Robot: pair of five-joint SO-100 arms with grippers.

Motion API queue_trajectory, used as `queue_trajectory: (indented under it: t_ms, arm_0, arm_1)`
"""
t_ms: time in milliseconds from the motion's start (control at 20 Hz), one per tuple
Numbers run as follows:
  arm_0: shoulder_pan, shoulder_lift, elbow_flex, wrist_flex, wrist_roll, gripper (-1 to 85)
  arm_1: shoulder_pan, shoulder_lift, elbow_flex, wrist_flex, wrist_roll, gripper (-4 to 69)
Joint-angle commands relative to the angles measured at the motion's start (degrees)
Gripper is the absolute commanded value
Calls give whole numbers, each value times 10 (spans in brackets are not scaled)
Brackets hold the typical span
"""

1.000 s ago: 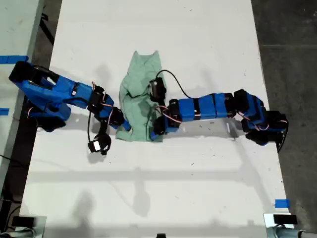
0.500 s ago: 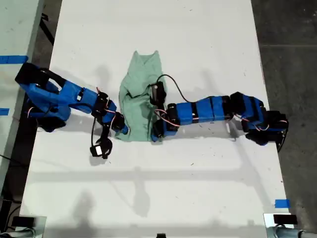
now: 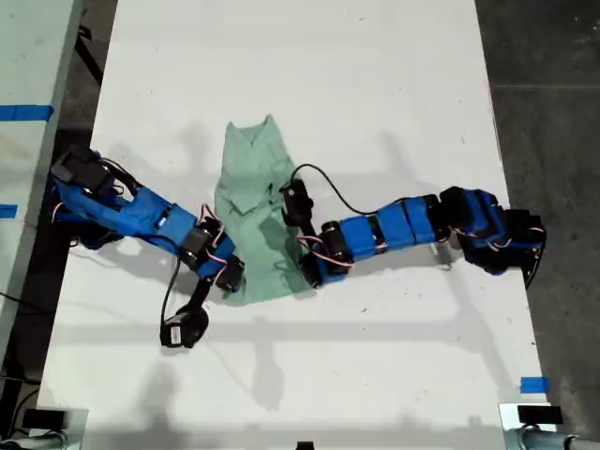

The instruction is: Fold tshirt

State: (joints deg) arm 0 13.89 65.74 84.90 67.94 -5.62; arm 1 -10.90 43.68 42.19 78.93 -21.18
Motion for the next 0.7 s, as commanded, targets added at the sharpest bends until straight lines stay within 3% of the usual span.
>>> queue_trajectory:
  t_ms: [0,250,450,650]
  arm_0:
    - [42,-42,-237,73,-10,1]
    - [11,35,-250,83,8,1]
    - [-89,181,-168,136,47,1]
    - [-250,371,52,66,136,1]
  arm_1:
    - [-54,103,-40,33,14,-9]
    - [18,145,-40,8,-82,-8]
    - [110,178,-40,-40,-171,-8]
    - [192,173,-35,-120,-223,-8]
